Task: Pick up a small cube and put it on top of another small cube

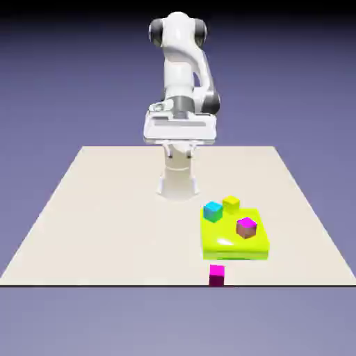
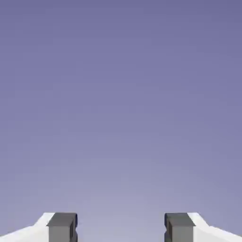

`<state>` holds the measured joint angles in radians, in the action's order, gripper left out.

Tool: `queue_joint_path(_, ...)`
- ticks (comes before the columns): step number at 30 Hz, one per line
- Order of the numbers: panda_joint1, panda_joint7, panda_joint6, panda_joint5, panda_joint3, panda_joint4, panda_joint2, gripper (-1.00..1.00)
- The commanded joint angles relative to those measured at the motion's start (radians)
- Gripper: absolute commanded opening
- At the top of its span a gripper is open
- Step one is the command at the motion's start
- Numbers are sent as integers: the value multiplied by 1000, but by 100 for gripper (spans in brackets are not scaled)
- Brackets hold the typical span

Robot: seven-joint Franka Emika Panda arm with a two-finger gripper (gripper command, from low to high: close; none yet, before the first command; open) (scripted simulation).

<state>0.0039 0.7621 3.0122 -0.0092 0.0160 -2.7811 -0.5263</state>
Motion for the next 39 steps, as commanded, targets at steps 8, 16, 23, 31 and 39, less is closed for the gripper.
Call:
queue_joint_path(8,-54,140,-165,-61,106,192,290,0)
queue_joint_path(16,-108,280,-329,-122,213,383,580,0)
queue_joint_path(23,-155,403,-473,-176,306,551,834,0)
queue_joint_path(31,-162,508,-508,-246,336,673,1080,0)
queue_joint_path(39,-174,498,-537,-230,351,670,1047,-100)
